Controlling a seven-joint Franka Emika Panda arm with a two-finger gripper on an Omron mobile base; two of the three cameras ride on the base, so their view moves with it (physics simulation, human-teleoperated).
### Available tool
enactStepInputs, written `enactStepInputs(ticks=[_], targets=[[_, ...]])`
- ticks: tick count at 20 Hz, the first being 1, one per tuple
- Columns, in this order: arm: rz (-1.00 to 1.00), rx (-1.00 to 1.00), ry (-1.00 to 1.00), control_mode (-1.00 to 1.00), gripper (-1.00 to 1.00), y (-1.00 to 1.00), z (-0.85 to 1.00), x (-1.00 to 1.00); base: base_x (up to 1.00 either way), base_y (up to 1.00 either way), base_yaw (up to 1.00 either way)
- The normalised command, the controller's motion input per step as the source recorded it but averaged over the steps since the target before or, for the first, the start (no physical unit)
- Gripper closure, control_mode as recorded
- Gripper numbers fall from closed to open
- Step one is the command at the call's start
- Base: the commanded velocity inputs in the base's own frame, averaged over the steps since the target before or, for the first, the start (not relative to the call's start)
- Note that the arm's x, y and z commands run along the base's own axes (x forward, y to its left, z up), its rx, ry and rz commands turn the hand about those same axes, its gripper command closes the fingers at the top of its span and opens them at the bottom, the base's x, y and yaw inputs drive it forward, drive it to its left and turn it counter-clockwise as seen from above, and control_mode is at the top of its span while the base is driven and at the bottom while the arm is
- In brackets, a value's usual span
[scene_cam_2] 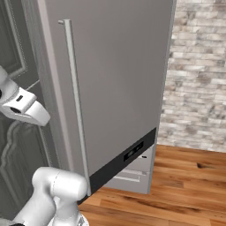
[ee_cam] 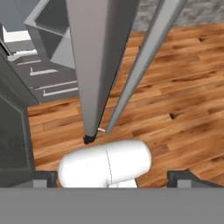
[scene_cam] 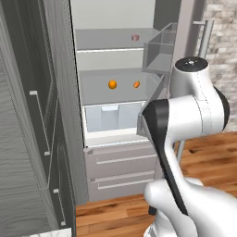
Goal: Open the fridge, remove the orange, carrot, and steak, and place them on any counter.
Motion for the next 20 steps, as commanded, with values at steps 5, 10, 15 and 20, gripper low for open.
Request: enactStepInputs(ticks=[5, 10, 15, 20], targets=[[0.00, 0.00, 0.00, -1.00, -1.00, 0.23, 0.00, 0.38, 0.00, 0.00, 0.00], [0.00, -0.01, -0.12, -1.00, -1.00, 0.44, 0.00, 0.30, 0.00, 0.00, 0.00], [-0.02, 0.00, -0.03, -1.00, -1.00, 0.27, 0.14, 0.39, 0.00, 0.00, 0.00], [-0.04, 0.00, -0.05, -1.00, -1.00, 0.29, 0.19, 0.31, 0.00, 0.00, 0.00]])
